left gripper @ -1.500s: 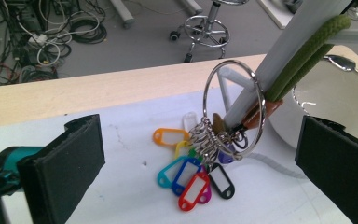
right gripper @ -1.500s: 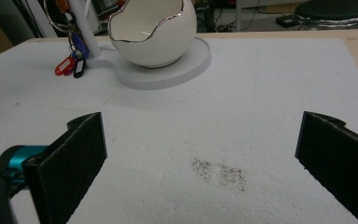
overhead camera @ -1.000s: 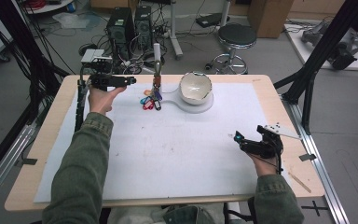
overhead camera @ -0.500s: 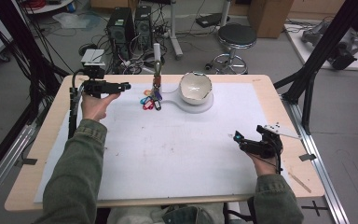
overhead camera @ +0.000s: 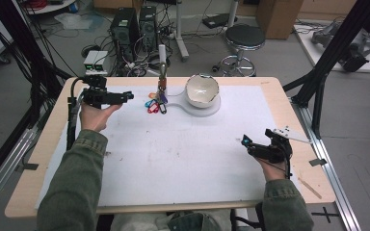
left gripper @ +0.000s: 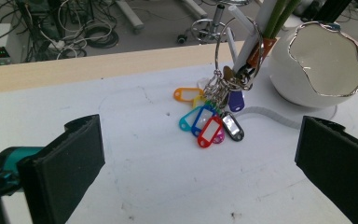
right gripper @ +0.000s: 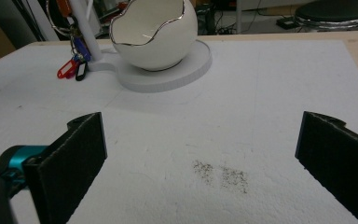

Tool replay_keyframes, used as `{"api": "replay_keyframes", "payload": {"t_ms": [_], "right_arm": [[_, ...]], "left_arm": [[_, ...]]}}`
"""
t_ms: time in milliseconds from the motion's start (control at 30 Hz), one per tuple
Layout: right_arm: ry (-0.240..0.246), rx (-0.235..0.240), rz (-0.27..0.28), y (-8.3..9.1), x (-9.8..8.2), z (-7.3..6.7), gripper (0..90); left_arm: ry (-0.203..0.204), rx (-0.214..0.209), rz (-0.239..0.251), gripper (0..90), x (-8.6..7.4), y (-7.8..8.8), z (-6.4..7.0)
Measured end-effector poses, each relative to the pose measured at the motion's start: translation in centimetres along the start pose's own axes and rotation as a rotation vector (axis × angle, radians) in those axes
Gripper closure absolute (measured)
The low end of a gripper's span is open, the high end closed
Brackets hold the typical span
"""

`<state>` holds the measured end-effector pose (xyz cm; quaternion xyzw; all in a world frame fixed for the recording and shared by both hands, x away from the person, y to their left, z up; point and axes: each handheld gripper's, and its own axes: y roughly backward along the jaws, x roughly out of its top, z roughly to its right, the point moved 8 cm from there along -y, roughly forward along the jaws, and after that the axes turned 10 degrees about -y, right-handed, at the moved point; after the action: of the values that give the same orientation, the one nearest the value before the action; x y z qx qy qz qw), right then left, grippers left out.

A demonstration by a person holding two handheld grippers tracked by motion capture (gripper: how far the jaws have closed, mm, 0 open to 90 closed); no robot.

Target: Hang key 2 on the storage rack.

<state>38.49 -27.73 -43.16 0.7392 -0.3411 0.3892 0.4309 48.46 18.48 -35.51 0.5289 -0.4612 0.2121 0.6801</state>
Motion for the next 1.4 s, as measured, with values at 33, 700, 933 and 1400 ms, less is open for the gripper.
{"api": "replay_keyframes", "payload": {"t_ms": [33, 700, 933, 1400], "right_arm": [[0.001, -0.001, 0.002, 0.0, 0.0, 0.0, 0.9], [-0.004, -0.004, 0.004, 0.1, 0.0, 0.0, 0.8], [0.002, -0.01, 0.008, 0.1, 0.0, 0.0, 0.8], [0.003, -0.013, 0.004, 0.2, 0.0, 0.0, 0.8]], "left_arm": [[-0.002, 0.006, 0.001, 1.6, -0.1, 0.2, 0.0], [0.049, 0.067, -0.002, 1.6, -5.5, 3.3, -1.6], [0.081, 0.07, 0.033, 1.6, -7.2, 4.4, -2.2], [0.076, 0.108, 0.064, 1.6, -10.5, 6.9, -3.5]]}}
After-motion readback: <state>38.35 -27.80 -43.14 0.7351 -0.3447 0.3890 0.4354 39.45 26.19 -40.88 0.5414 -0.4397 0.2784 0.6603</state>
